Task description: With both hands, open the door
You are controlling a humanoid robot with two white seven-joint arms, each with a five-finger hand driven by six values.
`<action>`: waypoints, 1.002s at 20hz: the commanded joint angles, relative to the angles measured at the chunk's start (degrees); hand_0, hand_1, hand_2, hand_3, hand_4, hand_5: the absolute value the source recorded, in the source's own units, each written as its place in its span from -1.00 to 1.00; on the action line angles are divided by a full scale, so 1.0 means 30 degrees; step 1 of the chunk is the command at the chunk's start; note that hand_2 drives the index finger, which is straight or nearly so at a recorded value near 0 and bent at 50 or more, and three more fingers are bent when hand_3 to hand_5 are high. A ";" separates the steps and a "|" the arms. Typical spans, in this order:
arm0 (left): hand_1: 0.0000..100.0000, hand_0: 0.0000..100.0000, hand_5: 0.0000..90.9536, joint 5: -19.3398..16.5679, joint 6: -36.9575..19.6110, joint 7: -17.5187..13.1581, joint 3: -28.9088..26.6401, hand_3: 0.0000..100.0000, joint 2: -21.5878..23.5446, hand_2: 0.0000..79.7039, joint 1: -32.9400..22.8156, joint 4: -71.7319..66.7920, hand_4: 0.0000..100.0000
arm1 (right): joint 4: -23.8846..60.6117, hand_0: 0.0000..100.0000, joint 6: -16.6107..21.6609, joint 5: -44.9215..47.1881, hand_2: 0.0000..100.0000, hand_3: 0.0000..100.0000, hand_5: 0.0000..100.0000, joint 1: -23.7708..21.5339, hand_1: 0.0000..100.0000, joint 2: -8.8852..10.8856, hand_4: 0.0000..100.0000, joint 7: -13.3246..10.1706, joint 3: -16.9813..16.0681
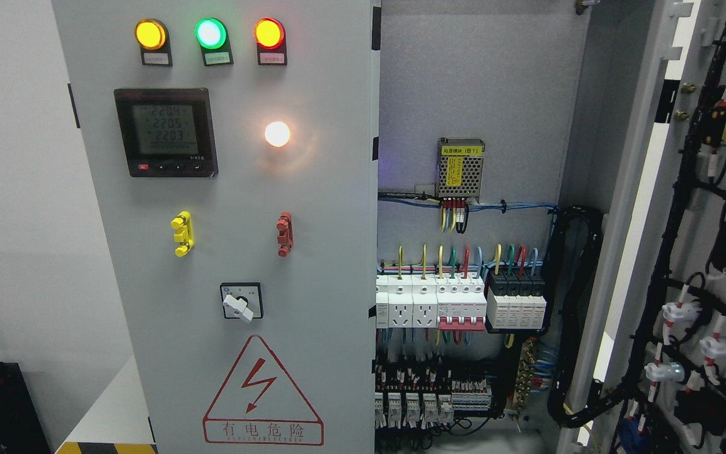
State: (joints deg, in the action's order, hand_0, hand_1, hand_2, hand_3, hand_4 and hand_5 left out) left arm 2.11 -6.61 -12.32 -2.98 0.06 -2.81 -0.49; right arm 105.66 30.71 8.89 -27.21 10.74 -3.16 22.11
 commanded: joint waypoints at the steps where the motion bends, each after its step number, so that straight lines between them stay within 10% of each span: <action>1: -0.22 -0.76 -1.00 0.0030 0.0007 -0.0052 -0.0033 -1.00 -0.0665 -1.00 0.0087 0.0075 -1.00 | 0.2163 -0.76 -0.3253 -0.0003 -1.00 -1.00 -1.00 0.4552 -0.22 -0.1175 -1.00 -0.0149 0.0627; 8: -0.22 -0.76 -1.00 0.0030 0.0007 -0.0052 -0.0033 -1.00 -0.0665 -1.00 0.0087 0.0075 -1.00 | 0.2105 -0.76 -0.8707 -0.0003 -1.00 -1.00 -1.00 0.8453 -0.22 -0.2438 -1.00 -0.0208 0.0510; 20: -0.22 -0.76 -1.00 0.0030 0.0036 -0.0052 -0.0033 -1.00 -0.0665 -1.00 0.0087 0.0075 -1.00 | -0.0176 -0.76 -1.1612 0.0290 -1.00 -1.00 -1.00 1.2467 -0.22 -0.2819 -1.00 -0.0120 0.0335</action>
State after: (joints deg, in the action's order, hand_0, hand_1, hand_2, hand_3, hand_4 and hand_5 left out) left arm 2.19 -6.54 -12.45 -3.06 0.01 -2.55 -0.07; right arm 109.38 -2.26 9.28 3.76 4.14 -3.68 23.26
